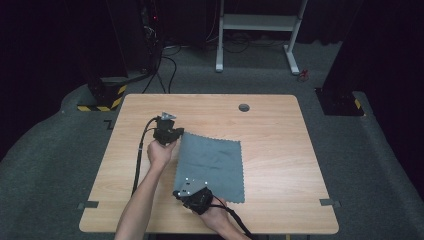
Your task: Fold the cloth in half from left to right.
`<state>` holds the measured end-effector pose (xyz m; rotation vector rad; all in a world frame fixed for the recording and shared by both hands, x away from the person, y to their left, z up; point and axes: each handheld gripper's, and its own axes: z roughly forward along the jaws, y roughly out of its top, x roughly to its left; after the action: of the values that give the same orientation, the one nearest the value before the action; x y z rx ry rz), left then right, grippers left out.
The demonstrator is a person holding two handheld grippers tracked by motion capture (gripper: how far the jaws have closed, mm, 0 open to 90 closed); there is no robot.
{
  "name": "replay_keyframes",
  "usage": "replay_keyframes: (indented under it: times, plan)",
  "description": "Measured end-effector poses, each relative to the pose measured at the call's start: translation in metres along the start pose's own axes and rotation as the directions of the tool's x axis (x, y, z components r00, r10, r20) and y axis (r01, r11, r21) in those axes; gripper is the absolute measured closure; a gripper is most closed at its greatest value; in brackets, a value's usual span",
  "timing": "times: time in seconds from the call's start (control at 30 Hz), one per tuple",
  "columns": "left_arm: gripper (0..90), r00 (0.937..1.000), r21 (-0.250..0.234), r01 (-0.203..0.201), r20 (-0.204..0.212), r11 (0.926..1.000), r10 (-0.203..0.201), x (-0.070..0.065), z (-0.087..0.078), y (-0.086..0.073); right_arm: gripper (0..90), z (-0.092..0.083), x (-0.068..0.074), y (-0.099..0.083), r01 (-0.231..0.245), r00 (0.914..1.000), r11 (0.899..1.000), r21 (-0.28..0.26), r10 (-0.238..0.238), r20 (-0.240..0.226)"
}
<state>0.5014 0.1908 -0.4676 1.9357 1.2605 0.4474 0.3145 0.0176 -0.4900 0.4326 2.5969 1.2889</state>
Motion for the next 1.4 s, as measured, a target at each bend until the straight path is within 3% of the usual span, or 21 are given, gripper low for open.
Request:
replay_keyframes:
  times: [0.1,0.43,0.5,0.67,0.77,1.2,1.4]
  plan:
    - [90.0,0.9999,-0.006,0.009,0.014,0.9999,-0.008,-0.003,0.001,0.001,90.0,-0.002,0.0,-0.002,-0.002,1.0,1.0,-0.002,0.002,0.003]
    - [90.0,0.9976,0.002,-0.03,0.063,0.9996,0.03,-0.027,0.02,0.005,90.0,-0.026,-0.015,-0.026,-0.07,0.9967,0.997,-0.019,0.071,0.04]
    - [90.0,0.9966,-0.008,-0.046,0.068,0.9989,0.047,-0.033,0.021,0.01,90.0,-0.032,-0.017,-0.031,-0.079,0.9956,0.997,-0.024,0.08,0.049]
    - [90.0,0.9967,0.002,-0.046,0.067,0.9989,0.046,-0.036,0.024,0.011,90.0,-0.039,-0.02,-0.039,-0.087,0.9941,0.996,-0.022,0.088,0.063]
    - [90.0,0.9965,0.005,-0.043,0.072,0.9991,0.043,-0.04,0.027,0.013,90.0,-0.045,-0.023,-0.048,-0.104,0.9919,0.994,-0.021,0.105,0.071]
    - [90.0,0.99,0.017,-0.093,0.108,0.9955,0.091,-0.076,0.049,0.026,90.0,-0.074,-0.035,-0.072,-0.151,0.9801,0.988,-0.036,0.155,0.124]
    - [90.0,0.9873,0.013,-0.114,0.113,0.9934,0.112,-0.088,0.051,0.035,90.0,-0.087,-0.041,-0.081,-0.16,0.9755,0.986,-0.038,0.164,0.147]
